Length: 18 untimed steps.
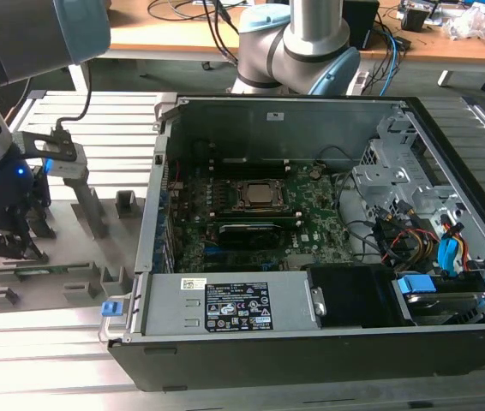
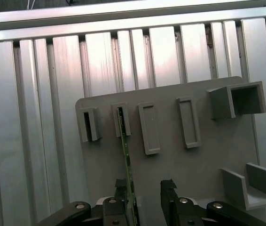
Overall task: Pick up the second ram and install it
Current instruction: 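Pick up the second ram and move it above second insertion slot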
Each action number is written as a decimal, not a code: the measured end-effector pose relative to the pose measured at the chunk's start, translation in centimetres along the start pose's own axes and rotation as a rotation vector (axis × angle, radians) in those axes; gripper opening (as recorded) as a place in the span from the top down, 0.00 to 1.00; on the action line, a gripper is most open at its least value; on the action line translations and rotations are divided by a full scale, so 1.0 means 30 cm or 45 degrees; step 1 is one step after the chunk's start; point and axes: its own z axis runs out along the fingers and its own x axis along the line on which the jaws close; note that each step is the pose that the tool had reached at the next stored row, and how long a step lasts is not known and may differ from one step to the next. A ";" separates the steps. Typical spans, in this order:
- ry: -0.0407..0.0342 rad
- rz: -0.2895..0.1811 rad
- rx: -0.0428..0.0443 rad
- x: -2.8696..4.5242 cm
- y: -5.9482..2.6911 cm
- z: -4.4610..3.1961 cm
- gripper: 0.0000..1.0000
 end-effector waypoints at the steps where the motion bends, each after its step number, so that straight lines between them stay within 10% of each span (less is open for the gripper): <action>1: 0.0000 0.000 0.000 0.000 0.000 0.002 0.58; 15: 0.0003 -0.001 0.000 0.002 -0.001 0.046 0.58; 18: 0.0014 -0.040 -0.001 0.034 -0.005 0.066 0.58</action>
